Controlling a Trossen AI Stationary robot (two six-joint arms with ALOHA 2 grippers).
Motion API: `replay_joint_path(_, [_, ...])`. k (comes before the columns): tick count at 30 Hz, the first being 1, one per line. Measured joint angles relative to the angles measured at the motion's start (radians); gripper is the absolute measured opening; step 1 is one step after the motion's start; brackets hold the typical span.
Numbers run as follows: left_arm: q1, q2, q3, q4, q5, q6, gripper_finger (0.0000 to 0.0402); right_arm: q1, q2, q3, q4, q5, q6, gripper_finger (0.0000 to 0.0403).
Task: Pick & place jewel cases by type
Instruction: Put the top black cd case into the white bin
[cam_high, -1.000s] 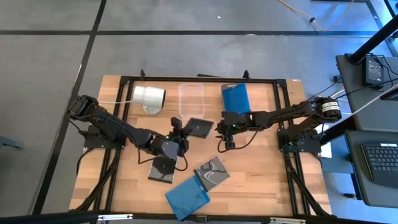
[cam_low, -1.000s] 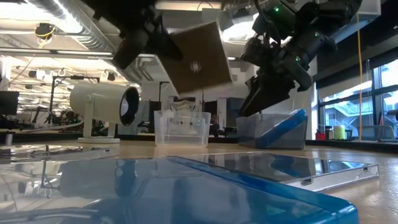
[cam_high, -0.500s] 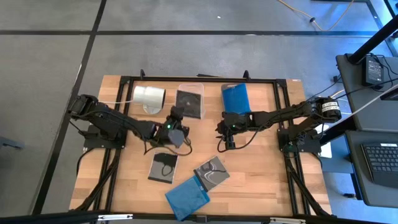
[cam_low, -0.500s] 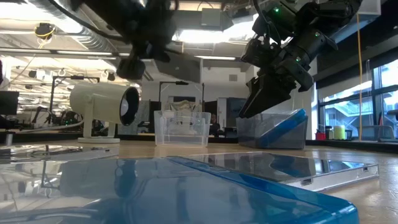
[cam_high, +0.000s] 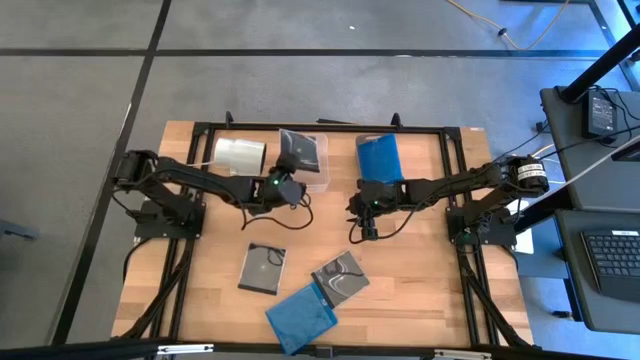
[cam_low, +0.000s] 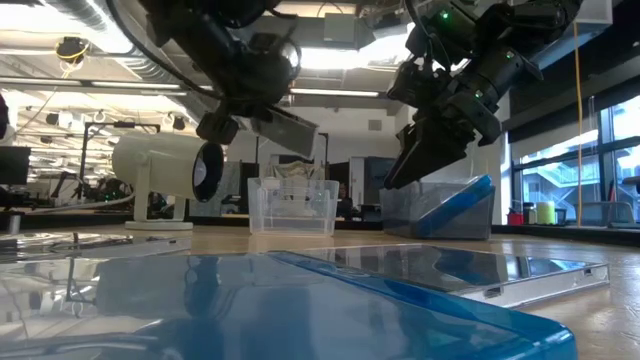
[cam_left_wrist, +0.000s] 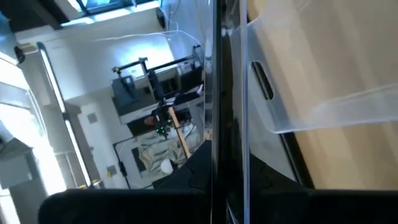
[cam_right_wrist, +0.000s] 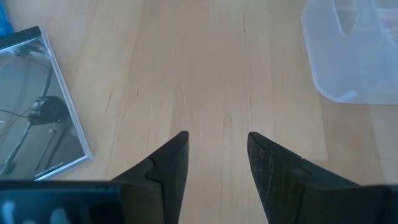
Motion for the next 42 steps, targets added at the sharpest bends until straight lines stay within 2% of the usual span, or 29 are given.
replay_joint_path(8, [0.038, 0.106, -0.001, 0.026, -0.080, 0.104, 0.0024, 0.000, 0.037, 0.002, 0.042, 0.000, 0.003, 0.0168])
replay_joint_path(18, [0.048, 0.191, -0.001, 0.059, -0.079, 0.107, 0.0024, -0.001, 0.142, 0.002, 0.065, 0.000, -0.001, 0.0168])
replay_joint_path(24, [0.048, 0.194, -0.001, 0.054, 0.055, 0.080, 0.0024, -0.001, 0.147, 0.001, 0.064, 0.000, -0.023, 0.0168])
replay_joint_path(42, [0.060, 0.194, -0.001, 0.050, 0.153, 0.022, 0.0036, -0.002, 0.144, 0.001, 0.058, 0.000, -0.027, 0.0168])
